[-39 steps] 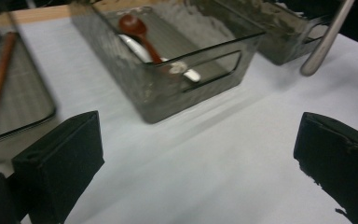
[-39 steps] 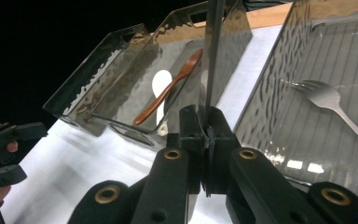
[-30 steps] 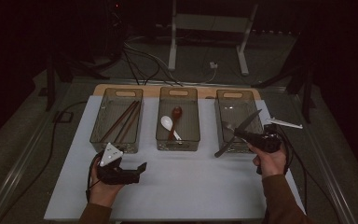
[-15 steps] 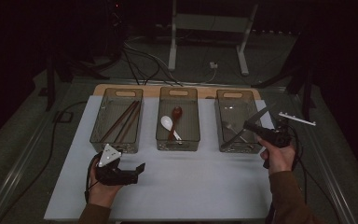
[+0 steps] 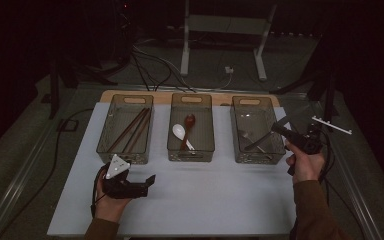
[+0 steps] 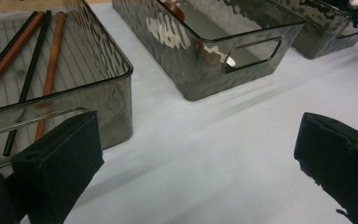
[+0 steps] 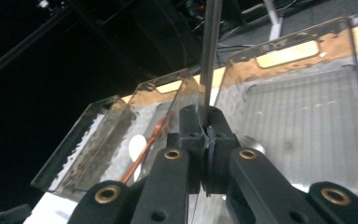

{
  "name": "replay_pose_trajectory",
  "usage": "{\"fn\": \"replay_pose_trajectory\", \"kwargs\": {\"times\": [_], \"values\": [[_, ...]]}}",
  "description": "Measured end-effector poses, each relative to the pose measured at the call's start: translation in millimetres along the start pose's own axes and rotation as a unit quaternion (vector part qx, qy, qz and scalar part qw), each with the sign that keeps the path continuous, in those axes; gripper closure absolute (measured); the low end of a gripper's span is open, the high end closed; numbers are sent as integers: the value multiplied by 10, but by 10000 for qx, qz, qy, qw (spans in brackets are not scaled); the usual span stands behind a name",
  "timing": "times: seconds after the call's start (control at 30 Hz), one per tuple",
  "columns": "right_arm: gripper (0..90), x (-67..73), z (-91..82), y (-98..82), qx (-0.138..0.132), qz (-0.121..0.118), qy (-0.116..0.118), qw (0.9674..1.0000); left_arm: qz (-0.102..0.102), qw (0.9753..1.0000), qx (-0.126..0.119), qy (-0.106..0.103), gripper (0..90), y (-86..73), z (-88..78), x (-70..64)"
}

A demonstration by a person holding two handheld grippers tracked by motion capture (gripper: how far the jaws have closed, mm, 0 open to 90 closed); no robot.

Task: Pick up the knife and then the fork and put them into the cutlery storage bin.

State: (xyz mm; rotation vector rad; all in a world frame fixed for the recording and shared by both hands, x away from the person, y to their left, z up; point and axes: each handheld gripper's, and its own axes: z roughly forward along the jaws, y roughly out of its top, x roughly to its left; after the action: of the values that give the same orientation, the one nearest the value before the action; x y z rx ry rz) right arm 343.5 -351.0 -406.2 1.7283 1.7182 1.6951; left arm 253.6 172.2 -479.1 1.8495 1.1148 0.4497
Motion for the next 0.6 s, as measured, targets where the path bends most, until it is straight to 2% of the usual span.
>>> {"fn": "replay_pose_trajectory", "kwargs": {"times": [0.17, 0.6], "values": [[891, -51, -4, -10, -14, 41, -157, 9999, 2, 10000, -1, -4, 22, -2, 3, -3], [890, -96, 128, -48, 189, -117, -458, 9987, 5, 10000, 13, -2, 22, -5, 10, -1]]}}
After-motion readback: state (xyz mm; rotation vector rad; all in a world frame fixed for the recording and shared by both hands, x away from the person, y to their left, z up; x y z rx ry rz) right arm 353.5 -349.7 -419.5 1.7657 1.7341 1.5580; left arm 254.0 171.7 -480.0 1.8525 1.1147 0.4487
